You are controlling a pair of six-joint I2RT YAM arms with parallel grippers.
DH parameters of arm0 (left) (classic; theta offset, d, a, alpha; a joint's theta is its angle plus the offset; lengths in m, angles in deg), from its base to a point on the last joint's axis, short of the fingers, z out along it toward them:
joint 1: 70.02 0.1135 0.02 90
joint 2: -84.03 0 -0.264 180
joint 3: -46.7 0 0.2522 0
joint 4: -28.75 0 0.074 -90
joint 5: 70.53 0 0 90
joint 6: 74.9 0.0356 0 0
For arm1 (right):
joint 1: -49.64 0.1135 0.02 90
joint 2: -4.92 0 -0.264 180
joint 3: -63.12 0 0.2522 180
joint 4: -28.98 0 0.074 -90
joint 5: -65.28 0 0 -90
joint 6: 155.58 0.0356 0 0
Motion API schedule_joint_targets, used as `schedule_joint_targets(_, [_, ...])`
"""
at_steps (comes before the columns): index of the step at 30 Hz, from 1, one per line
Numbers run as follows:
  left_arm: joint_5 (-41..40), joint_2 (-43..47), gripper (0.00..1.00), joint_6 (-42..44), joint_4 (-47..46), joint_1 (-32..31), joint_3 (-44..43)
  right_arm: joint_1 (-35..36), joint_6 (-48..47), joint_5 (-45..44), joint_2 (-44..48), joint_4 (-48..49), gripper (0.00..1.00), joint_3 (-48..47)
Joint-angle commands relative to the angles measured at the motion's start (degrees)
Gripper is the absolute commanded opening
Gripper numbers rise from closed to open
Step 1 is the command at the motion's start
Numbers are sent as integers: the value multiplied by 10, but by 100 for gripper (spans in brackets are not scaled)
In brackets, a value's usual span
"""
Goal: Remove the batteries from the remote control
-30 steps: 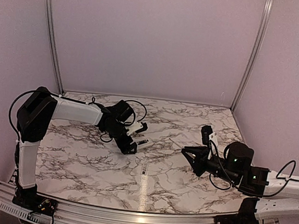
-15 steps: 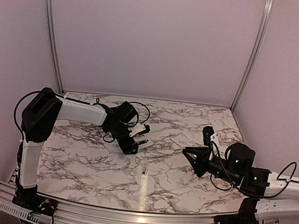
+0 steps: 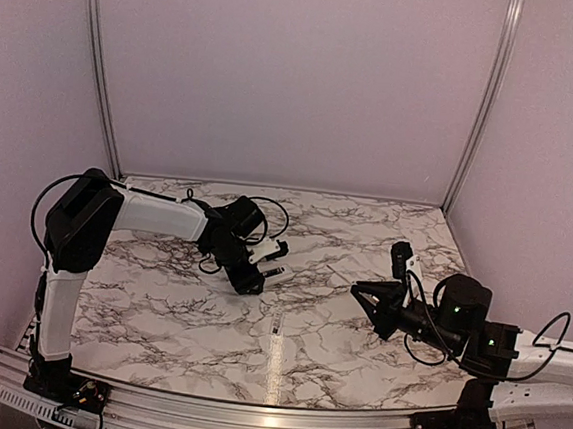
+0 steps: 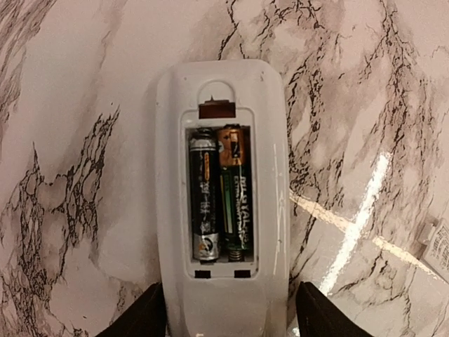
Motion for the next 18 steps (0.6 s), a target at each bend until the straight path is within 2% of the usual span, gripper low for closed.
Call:
schedule_joint_targets(1, [-1,-21,64,12,18,4,-11,-4,-5,3,7,1,0,4])
schedule_joint_targets(4, [0,-22,59,14,18,6,-11,-3,-5,3,7,1,0,4])
schedule_joint_targets(12, [29,-9,40,14,9,6,-5,-3,-6,2,6,2,0,4])
schedule_joint_targets(18, [37,22,22,6,-16,0,20,-3,-7,-5,9,0,0,2])
